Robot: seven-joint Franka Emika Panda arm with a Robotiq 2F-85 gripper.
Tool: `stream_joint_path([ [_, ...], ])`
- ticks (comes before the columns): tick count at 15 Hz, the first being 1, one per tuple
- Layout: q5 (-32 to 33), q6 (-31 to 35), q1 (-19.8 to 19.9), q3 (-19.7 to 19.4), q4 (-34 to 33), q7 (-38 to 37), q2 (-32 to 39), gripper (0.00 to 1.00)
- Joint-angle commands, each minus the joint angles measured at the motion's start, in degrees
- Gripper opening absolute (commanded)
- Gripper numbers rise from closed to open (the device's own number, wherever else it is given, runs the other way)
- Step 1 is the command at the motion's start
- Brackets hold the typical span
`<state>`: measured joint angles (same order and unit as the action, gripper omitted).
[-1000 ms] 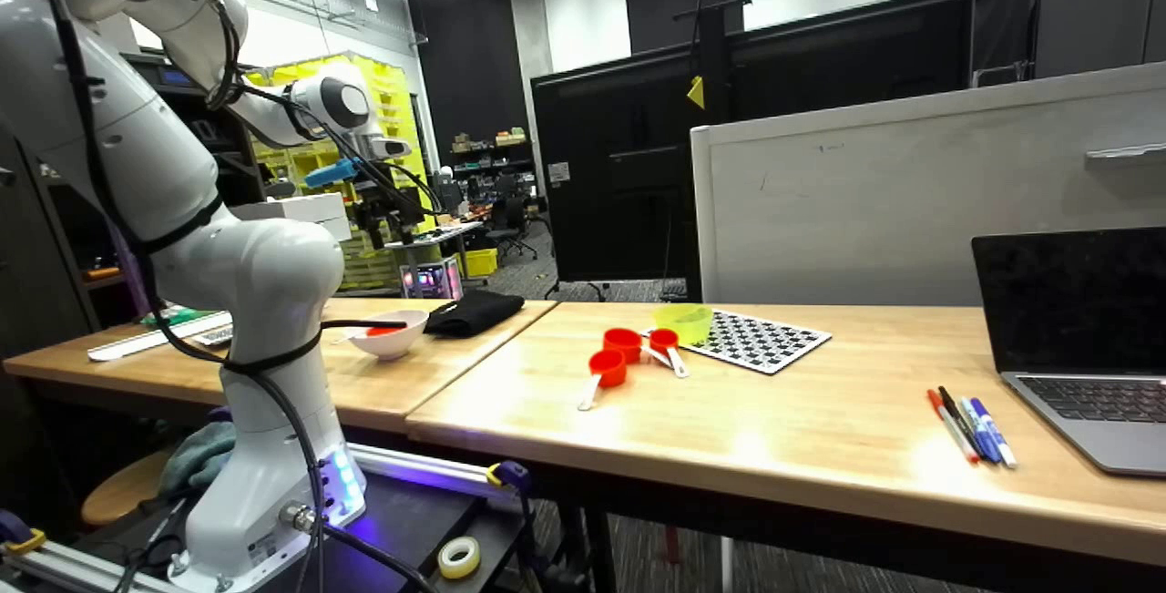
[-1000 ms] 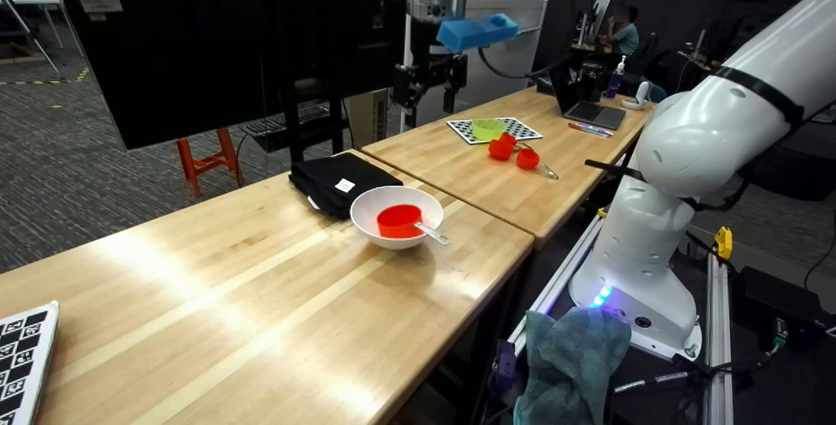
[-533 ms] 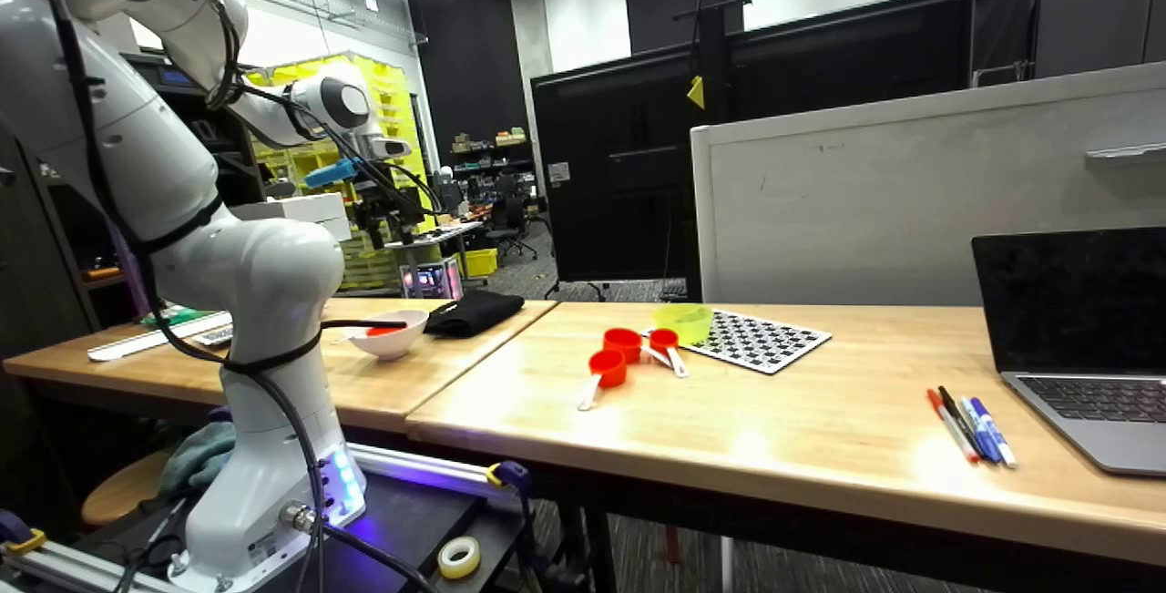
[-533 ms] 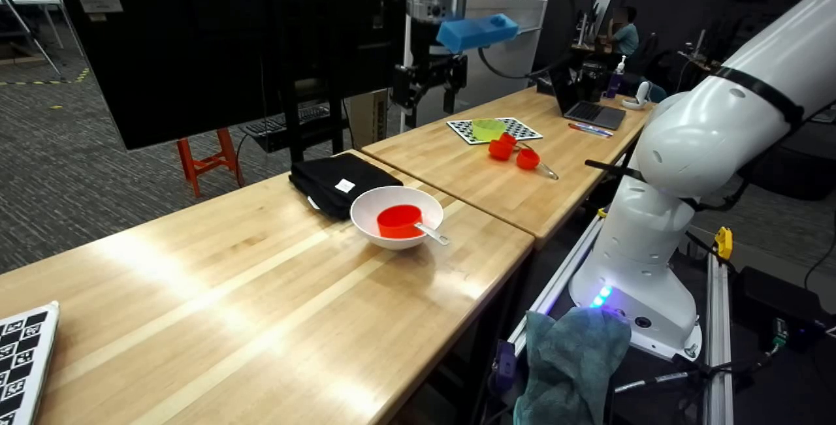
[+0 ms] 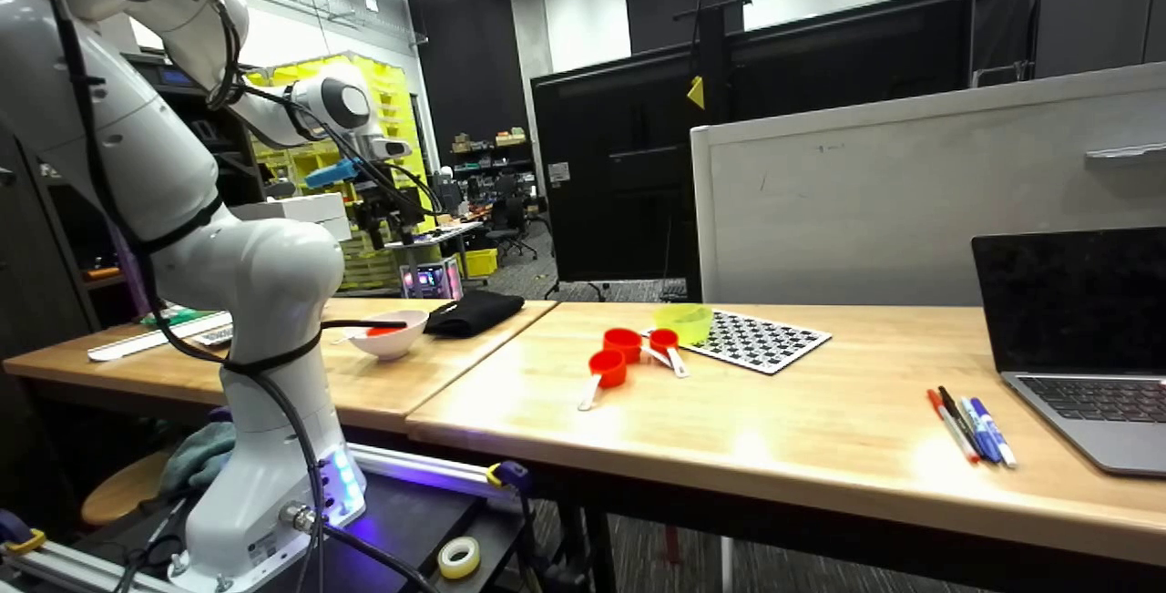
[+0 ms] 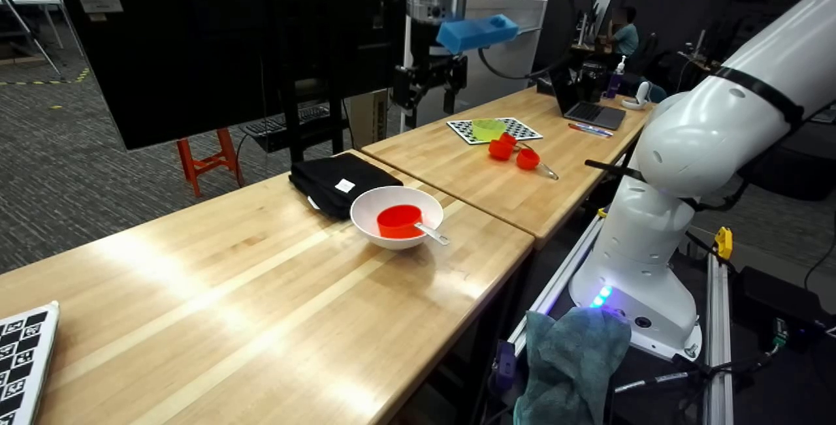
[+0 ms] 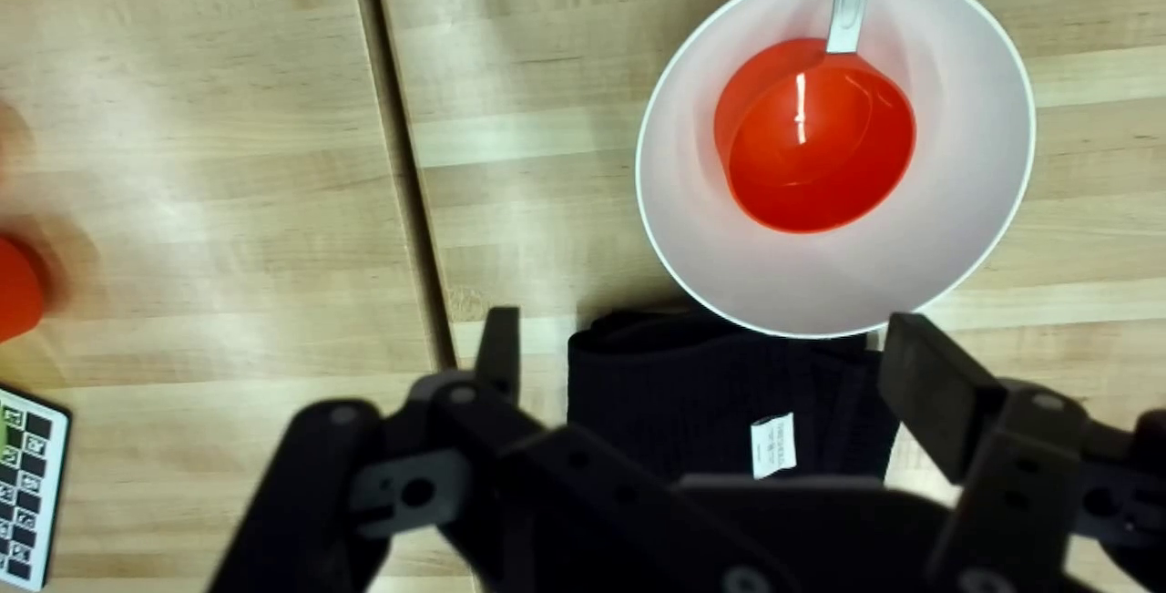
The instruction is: Move the bowl
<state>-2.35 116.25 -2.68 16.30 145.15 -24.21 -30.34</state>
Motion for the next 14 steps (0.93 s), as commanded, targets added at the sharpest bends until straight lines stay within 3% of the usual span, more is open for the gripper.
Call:
stream_joint_path([
  [1, -0.26, 1.66, -1.44, -0.75, 0.96, -0.35, 0.76, 1.0],
  [14, -5.52, 13.68, -4.56, -1.18, 5.42, 0.39, 7.72, 1.0],
])
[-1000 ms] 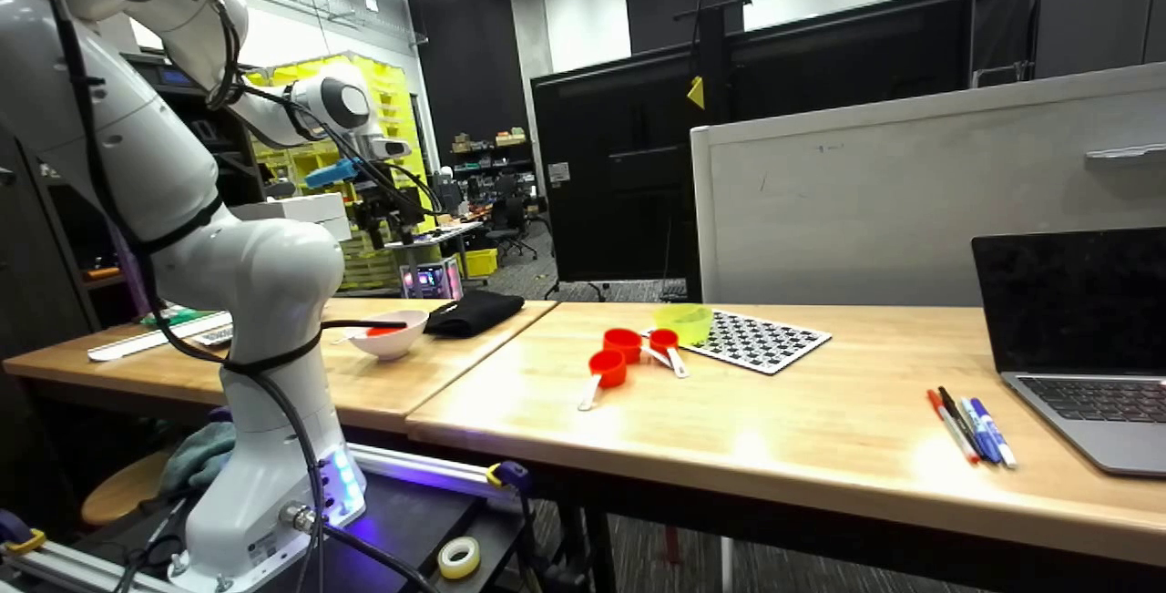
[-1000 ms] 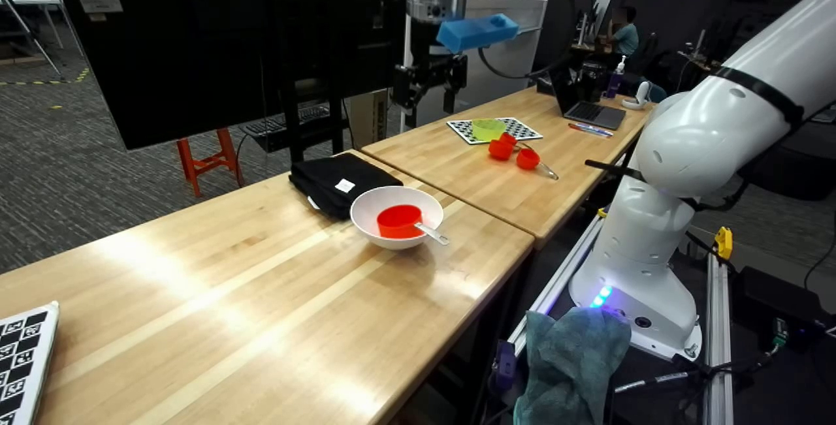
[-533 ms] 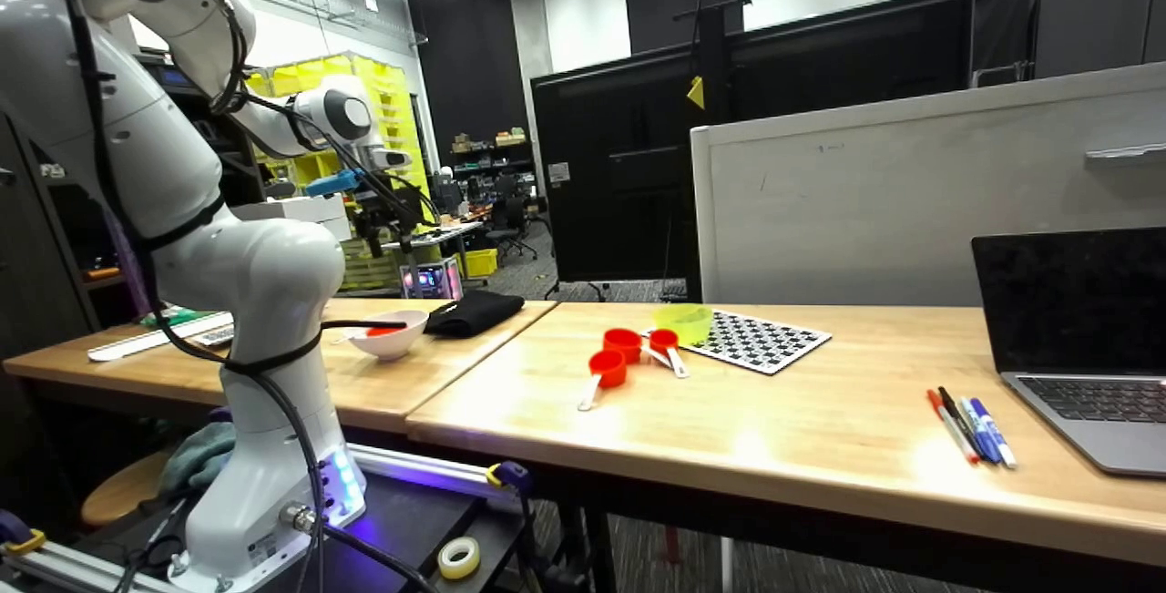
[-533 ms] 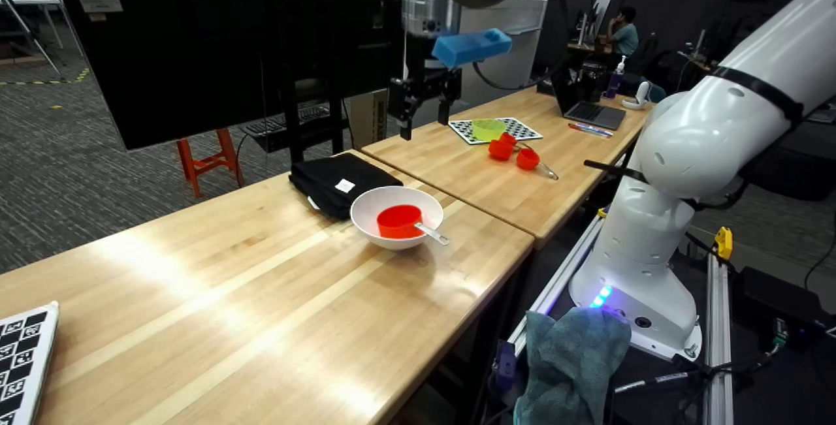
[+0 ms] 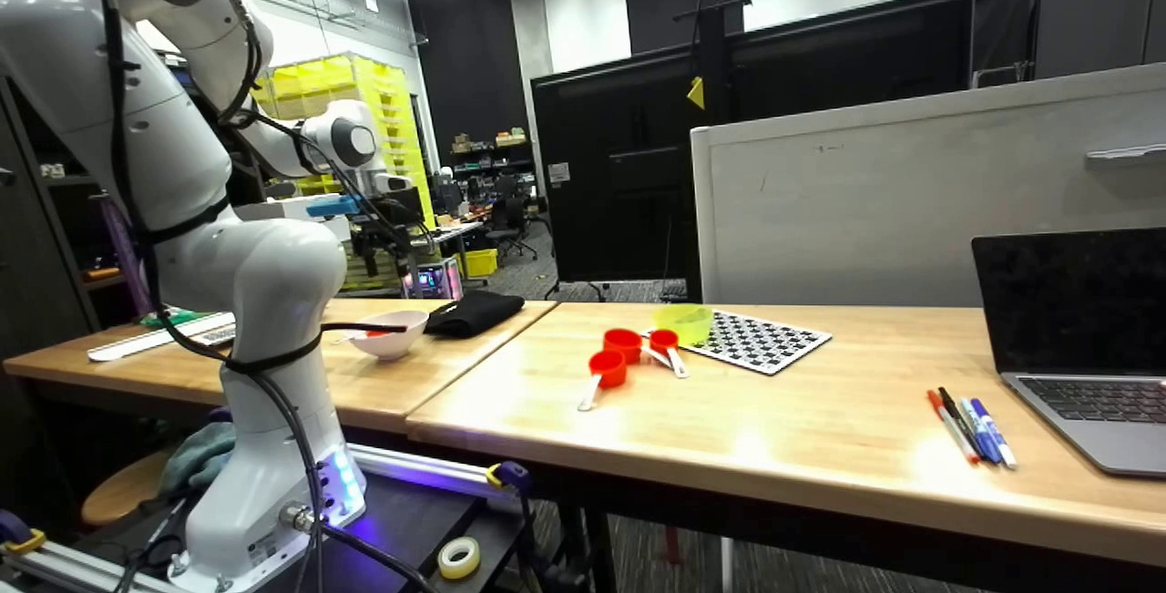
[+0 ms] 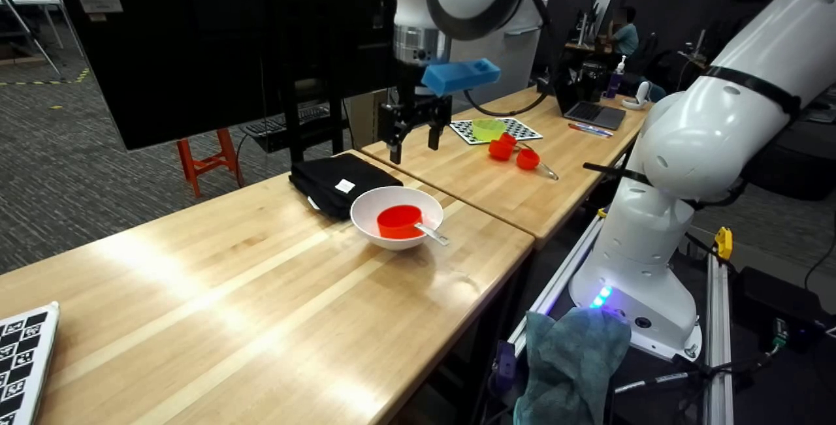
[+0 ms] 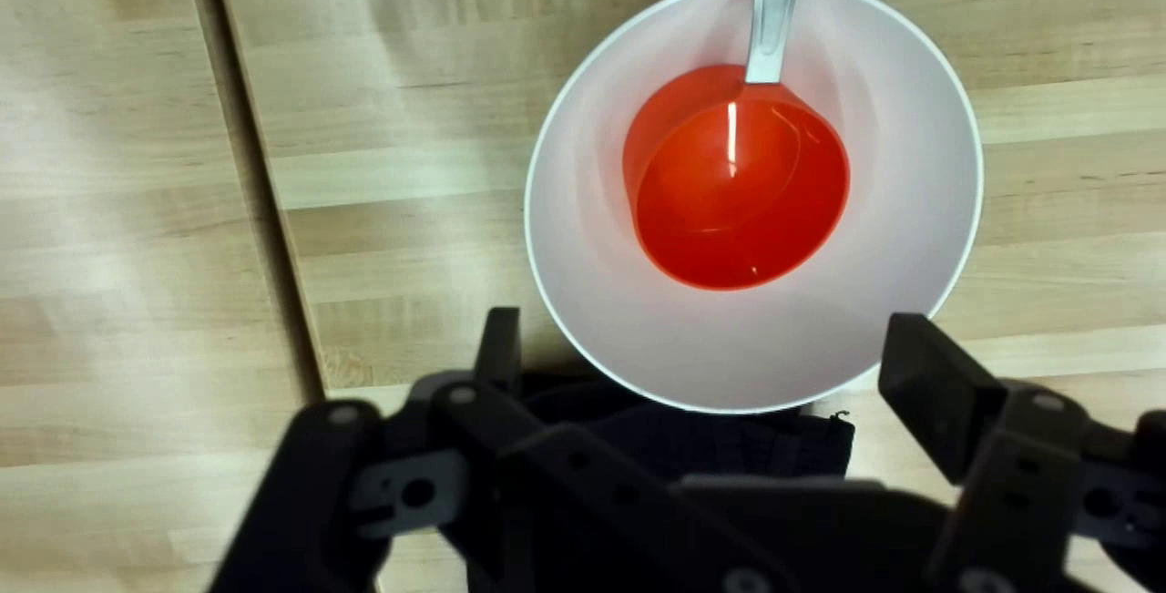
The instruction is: Move the bowl
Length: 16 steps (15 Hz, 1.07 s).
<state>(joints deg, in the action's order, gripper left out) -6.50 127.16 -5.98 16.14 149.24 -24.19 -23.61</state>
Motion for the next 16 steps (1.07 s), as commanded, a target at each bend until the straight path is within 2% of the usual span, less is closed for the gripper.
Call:
stream_joint_path([
  [1, -1.74, 3.48, -1.24, -1.22, 1.68, 0.55, 1.48, 1.0],
  [6, -3.31, 4.45, -1.29, -1.54, 2.39, -0.3, 4.33, 1.0],
  [12, -4.19, 3.53, -2.62, 0.29, 3.33, -6.6, 6.09, 1.0],
  [16, -4.16, 4.59, -3.66, 0.49, 4.35, -8.19, 7.05, 1.0],
])
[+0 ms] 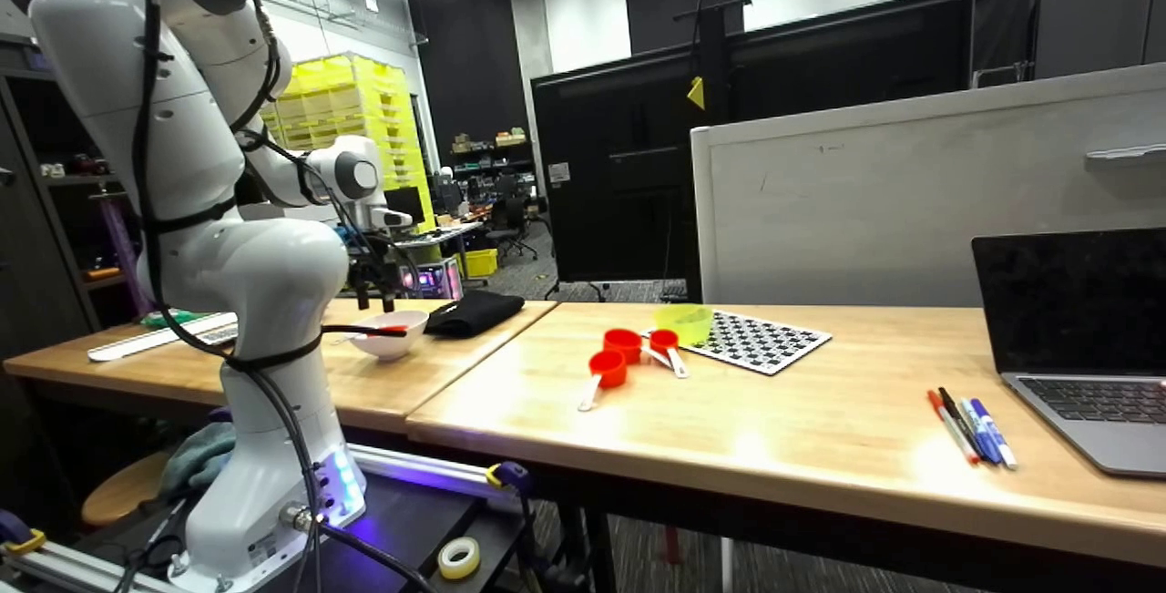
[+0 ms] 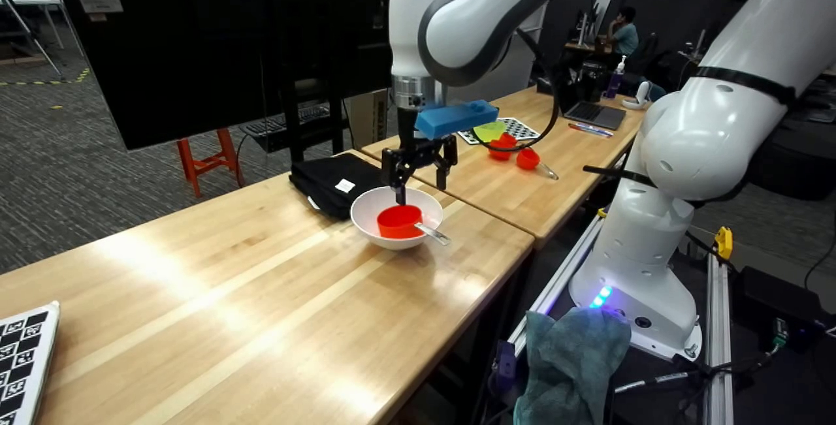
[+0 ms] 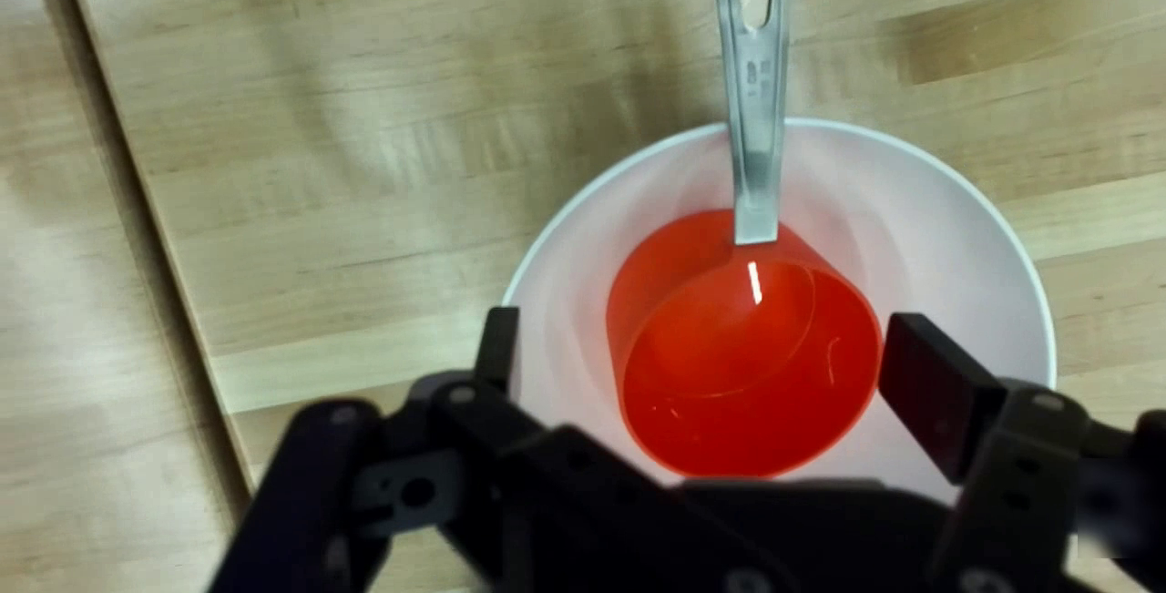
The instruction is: Move the bowl
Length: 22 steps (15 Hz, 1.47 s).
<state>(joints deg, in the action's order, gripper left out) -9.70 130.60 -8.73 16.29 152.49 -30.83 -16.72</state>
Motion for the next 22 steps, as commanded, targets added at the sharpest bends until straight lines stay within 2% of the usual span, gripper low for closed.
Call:
stream_joint_path([
  [1, -0.92, 1.47, -0.93, 0.05, 1.27, -1.11, 0.49, 1.0],
  [7, -0.61, 2.19, -0.16, -1.83, 0.41, 1.16, 4.12, 1.0],
  [22, 0.65, -7.41, 0.96, -5.98, -9.93, 1.54, 14.64, 1.0],
])
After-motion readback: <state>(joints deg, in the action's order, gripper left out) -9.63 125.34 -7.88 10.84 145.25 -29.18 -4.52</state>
